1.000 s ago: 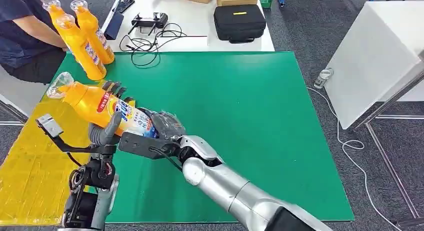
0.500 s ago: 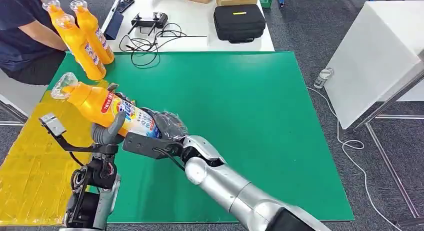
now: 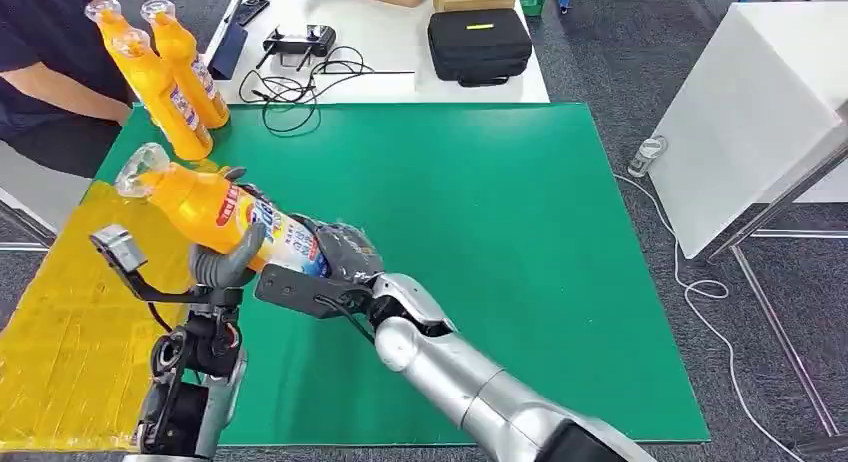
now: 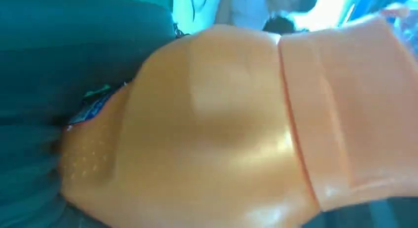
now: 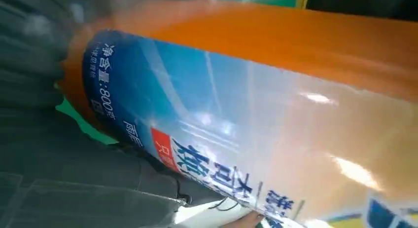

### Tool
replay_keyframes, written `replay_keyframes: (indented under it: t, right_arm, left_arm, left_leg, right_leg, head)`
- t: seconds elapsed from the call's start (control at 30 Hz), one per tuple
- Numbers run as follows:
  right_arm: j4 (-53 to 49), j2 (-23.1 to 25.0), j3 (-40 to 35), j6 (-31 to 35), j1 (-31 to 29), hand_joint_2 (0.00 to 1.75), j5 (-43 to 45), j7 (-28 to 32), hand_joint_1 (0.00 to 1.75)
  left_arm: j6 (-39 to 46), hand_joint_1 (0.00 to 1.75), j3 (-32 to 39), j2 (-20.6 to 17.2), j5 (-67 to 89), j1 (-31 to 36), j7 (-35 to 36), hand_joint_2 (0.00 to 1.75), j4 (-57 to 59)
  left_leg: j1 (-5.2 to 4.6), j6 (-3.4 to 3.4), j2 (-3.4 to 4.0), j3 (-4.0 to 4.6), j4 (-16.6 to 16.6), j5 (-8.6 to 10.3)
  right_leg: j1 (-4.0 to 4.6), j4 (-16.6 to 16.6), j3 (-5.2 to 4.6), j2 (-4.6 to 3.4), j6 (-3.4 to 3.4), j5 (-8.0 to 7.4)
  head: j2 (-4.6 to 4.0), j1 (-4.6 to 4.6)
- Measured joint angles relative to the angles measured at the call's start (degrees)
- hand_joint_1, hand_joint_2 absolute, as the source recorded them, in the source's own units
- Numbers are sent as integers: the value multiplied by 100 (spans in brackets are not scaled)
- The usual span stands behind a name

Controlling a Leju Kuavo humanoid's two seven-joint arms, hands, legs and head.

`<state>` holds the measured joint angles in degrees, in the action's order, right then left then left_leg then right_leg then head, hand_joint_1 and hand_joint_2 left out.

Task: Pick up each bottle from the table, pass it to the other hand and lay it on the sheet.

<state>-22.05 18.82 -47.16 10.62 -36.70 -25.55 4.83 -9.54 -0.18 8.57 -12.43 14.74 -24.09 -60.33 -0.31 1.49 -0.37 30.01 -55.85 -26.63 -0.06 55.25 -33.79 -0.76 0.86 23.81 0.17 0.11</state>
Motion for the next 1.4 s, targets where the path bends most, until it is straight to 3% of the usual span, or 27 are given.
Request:
replay_keyframes:
  t: [0.1, 0.17, 0.27, 0.33, 0.5, 0.73, 0.97, 1.4]
  right_arm:
    - [-101, -160, 315, 85, 180, 0, -2, 331, 0]
    - [-405, -368, 656, 146, 437, 0, 18, 622, 0]
    - [-1558, -768, 1297, -167, 1036, 0, -45, 621, 0]
    - [-2215, -966, 1634, -421, 1265, 0, -68, 586, 0]
    - [-2924, -1206, 2065, -697, 1419, 0, 88, 903, 0]
    - [-3069, -1265, 2255, -780, 1355, 0, 168, 1012, 0]
    - [-3067, -1263, 2266, -872, 1277, 0, 184, 1152, 0]
    - [-3062, -1254, 2264, -903, 1220, 0, 225, 1185, 0]
  left_arm:
    - [947, 175, -61, -83, 1094, 110, -267, 175, 37]
    - [2403, 175, -13, -261, 2459, 246, -355, 175, 161]
    - [4373, 175, 100, -740, 4780, 616, -111, 175, 917]
    - [4828, 175, 302, -952, 6187, 772, 64, 175, 1345]
    - [4950, 175, 1112, -1234, 7719, 900, 242, 175, 2117]
    - [4956, 175, 1755, -1290, 9210, 892, 755, 175, 2477]
    - [4959, 175, 1723, -1327, 9786, 884, 1218, 175, 2970]
    - [4959, 175, 1253, -1204, 9937, 748, 1187, 175, 3565]
  left_leg:
    - [0, 0, -6, 1, 0, 0]
    - [2, 0, -9, 1, 0, 0]
    - [3, 0, -19, 4, 0, 0]
    - [6, -1, -19, 4, 1, 1]
    - [9, -2, 26, 4, 2, -1]
    - [8, -1, 5, 10, 2, 1]
    - [7, -1, 5, 10, 1, 0]
    - [7, -1, 5, 11, 1, 0]
  right_leg:
    - [-2, 0, 4, 3, 1, 0]
    - [-2, 0, 6, 4, 0, -1]
    - [0, 0, 4, 10, 0, 0]
    - [0, 3, 5, 9, 0, 0]
    - [-1, 5, -10, -29, -17, -11]
    - [-1, 4, -7, -12, -17, -11]
    - [-2, 4, -8, -12, -17, -11]
    - [-1, 3, -9, -12, -17, -11]
  head:
    - [-2, 0]
    - [0, 4]
    - [0, -2]
    - [0, -2]
    - [0, 0]
    - [-2, 0]
    - [0, 0]
    - [-2, 0]
